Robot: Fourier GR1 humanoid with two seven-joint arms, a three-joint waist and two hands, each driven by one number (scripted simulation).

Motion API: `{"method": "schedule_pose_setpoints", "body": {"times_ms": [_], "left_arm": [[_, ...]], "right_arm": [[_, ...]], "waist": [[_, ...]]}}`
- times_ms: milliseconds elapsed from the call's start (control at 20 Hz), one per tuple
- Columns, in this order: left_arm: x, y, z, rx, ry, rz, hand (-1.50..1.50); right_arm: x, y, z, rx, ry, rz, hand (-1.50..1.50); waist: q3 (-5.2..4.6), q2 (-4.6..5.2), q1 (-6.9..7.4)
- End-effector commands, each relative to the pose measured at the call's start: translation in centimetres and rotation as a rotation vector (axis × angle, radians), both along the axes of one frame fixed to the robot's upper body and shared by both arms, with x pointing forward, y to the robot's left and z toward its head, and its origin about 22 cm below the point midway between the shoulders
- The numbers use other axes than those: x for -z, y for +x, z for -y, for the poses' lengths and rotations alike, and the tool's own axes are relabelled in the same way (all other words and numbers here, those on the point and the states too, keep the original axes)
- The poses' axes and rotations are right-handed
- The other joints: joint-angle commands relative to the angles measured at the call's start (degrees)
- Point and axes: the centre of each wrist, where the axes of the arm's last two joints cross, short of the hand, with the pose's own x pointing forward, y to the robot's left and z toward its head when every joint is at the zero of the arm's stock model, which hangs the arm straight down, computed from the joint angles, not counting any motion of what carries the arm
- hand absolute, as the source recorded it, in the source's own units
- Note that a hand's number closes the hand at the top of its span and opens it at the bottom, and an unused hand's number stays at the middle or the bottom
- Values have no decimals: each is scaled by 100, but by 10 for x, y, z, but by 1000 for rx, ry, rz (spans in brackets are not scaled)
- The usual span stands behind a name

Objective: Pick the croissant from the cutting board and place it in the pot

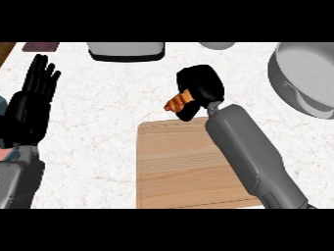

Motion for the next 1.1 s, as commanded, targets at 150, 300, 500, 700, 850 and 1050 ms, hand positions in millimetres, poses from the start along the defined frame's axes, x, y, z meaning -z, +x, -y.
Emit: {"method": "schedule_pose_setpoints", "body": {"times_ms": [150, 300, 500, 700, 850, 1050], "left_arm": [[-2, 2, 12, 18, 15, 5, 0], [6, 0, 8, 4, 1, 4, 0], [14, 0, -1, -31, -13, 1, 0], [2, 2, -7, -7, -10, -10, 0], [-8, 2, -10, -13, 10, 7, 0], [-5, 0, 1, 4, 12, -4, 0]], "right_arm": [[-60, 7, -24, 479, 145, 284, 150], [-88, 13, -20, 582, 170, 405, 150], [-106, 13, 13, 705, 169, 527, 150], [-108, 8, 66, 793, 133, 554, 150], [-108, -2, 106, 830, 108, 478, 150], [-106, -2, 163, 865, 56, 436, 150]], "waist": [[2, -8, 51], [1, 19, -3], [2, 9, -73], [5, 12, -59], [6, 3, -73], [7, 26, -19]]}}
